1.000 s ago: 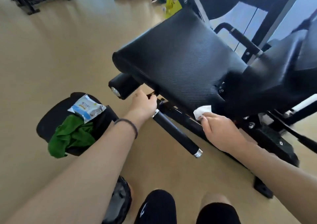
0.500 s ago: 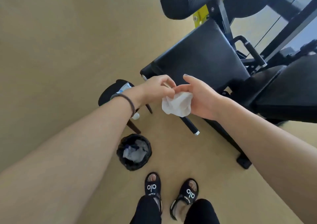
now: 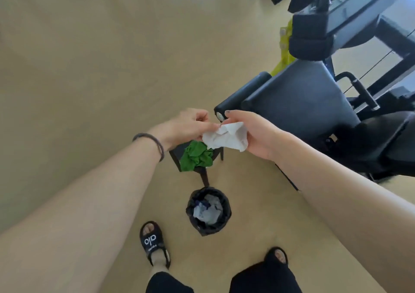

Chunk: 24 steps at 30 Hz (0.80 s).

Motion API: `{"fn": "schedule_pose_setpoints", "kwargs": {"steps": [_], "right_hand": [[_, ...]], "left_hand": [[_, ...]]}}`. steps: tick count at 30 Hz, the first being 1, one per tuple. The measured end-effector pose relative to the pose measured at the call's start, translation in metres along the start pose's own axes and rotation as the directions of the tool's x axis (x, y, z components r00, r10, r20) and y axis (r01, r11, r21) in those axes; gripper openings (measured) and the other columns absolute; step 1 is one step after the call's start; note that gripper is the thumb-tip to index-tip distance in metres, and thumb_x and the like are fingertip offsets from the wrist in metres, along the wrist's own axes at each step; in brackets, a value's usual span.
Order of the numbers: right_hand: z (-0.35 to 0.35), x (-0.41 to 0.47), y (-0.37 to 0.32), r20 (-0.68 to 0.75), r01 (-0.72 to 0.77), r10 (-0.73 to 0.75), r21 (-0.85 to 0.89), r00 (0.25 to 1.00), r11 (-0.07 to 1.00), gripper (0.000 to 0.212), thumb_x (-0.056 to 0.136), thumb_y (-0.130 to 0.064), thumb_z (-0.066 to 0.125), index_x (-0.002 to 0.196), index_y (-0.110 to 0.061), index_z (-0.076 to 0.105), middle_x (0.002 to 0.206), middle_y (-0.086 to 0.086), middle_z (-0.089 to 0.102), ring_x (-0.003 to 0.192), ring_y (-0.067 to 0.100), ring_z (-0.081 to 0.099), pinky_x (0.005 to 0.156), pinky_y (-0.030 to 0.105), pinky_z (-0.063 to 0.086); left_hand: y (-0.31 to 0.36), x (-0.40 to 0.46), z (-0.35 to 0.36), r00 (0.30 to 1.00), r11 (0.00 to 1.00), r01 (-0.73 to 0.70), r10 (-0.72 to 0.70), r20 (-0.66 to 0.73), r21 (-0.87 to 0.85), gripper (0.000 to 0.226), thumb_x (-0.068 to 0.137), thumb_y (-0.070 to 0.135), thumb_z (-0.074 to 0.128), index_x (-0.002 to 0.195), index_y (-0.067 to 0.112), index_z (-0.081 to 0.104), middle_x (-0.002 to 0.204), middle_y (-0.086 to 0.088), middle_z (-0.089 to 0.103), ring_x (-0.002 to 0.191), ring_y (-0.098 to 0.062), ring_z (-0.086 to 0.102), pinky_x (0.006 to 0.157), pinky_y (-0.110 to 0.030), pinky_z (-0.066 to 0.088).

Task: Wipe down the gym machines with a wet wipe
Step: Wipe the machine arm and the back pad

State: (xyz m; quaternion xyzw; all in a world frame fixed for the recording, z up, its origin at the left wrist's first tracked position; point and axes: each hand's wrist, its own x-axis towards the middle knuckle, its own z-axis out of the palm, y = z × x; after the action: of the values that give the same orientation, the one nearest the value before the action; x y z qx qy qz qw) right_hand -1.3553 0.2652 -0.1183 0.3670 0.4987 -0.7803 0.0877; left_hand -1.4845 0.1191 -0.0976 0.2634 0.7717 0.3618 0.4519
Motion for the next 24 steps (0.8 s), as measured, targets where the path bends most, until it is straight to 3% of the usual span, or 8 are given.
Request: {"fn": "schedule_pose_setpoints", "kwargs": {"steps": [3,6,9,12,14,19,21,24], "right_hand": [[0.064,0.04,-0.005,-0.117,0.019,-0.01,0.072,0.993,0.997,0.031,0.098,-0.027,0.065,0.109,0.002,0.066,0.096,0.011,0.074,0.091,0.017,0.075,0.07,0.023,0.055],[0.133,0.075,-0.012,-0.287,-0.023,0.029,0.025,0.957,0.999,0.064,0.075,-0.032,0.084,0.127,-0.006,0.058,0.108,0.009,0.07,0.102,0.024,0.07,0.08,0.032,0.056],[0.178,0.097,-0.021,-0.331,-0.02,0.021,0.006,0.943,1.0,0.039,0.086,-0.022,0.079,0.118,-0.016,0.058,0.099,0.009,0.065,0.091,0.018,0.063,0.077,0.03,0.054],[0.195,0.108,-0.032,-0.358,-0.003,0.021,0.052,0.933,0.999,0.093,0.069,-0.023,0.087,0.148,-0.001,0.043,0.12,0.019,0.066,0.109,0.026,0.064,0.098,0.039,0.053],[0.191,0.115,-0.038,-0.379,0.032,0.002,0.083,0.926,0.996,0.107,0.052,-0.024,0.092,0.146,0.001,0.047,0.135,0.017,0.061,0.119,0.028,0.063,0.098,0.04,0.054],[0.176,0.125,-0.059,-0.392,0.065,-0.006,0.136,0.92,0.989,0.017,0.087,-0.006,0.073,0.104,-0.002,0.074,0.109,0.015,0.075,0.098,0.026,0.073,0.083,0.036,0.059],[0.167,0.137,-0.064,-0.389,0.103,-0.019,0.196,0.921,0.975,0.012,0.091,-0.009,0.072,0.102,-0.005,0.074,0.105,0.014,0.076,0.097,0.026,0.073,0.083,0.037,0.059],[0.16,0.164,-0.074,-0.392,0.135,-0.011,0.29,0.92,0.947,0.034,0.088,-0.017,0.076,0.116,0.001,0.071,0.114,0.018,0.074,0.107,0.031,0.072,0.1,0.046,0.055]], "left_hand": [[-0.032,0.004,-0.064,0.998,0.996,0.001,0.005,0.07,-0.087,0.034,0.092,0.019,0.068,0.07,0.015,0.042,0.076,-0.005,0.043,0.072,-0.017,0.044,0.075,-0.03,0.039],[-0.062,0.007,-0.126,0.997,0.998,0.02,-0.016,0.073,-0.063,0.037,0.088,0.022,0.07,0.066,0.02,0.04,0.065,0.004,0.042,0.062,-0.014,0.041,0.067,-0.03,0.039],[-0.077,0.011,-0.175,0.994,0.999,0.014,-0.01,0.111,-0.037,0.038,0.083,0.022,0.072,0.065,0.021,0.039,0.063,0.005,0.04,0.06,-0.015,0.039,0.058,-0.027,0.036],[-0.076,0.02,-0.206,0.984,0.998,0.015,-0.005,0.177,-0.06,0.033,0.075,0.017,0.07,0.062,0.021,0.04,0.066,0.002,0.041,0.065,-0.018,0.039,0.06,-0.027,0.037],[-0.07,0.029,-0.219,0.974,0.998,0.023,-0.008,0.225,-0.066,0.027,0.073,0.013,0.067,0.063,0.02,0.043,0.071,-0.002,0.042,0.072,-0.021,0.042,0.067,-0.033,0.042],[-0.042,0.065,-0.235,0.927,0.997,0.074,-0.067,0.368,-0.006,0.029,0.097,0.019,0.06,0.07,0.015,0.052,0.07,0.003,0.051,0.06,-0.01,0.054,0.064,-0.021,0.053],[-0.032,0.086,-0.239,0.932,0.994,0.055,-0.085,0.352,0.095,0.041,0.1,0.034,0.056,0.064,0.016,0.052,0.065,0.003,0.049,0.056,-0.011,0.048,0.056,-0.016,0.047],[-0.02,0.123,-0.247,0.952,0.967,-0.023,-0.056,0.301,0.255,0.049,0.097,0.035,0.062,0.054,0.021,0.043,0.051,0.009,0.039,0.048,-0.012,0.035,0.045,-0.018,0.031]]}}
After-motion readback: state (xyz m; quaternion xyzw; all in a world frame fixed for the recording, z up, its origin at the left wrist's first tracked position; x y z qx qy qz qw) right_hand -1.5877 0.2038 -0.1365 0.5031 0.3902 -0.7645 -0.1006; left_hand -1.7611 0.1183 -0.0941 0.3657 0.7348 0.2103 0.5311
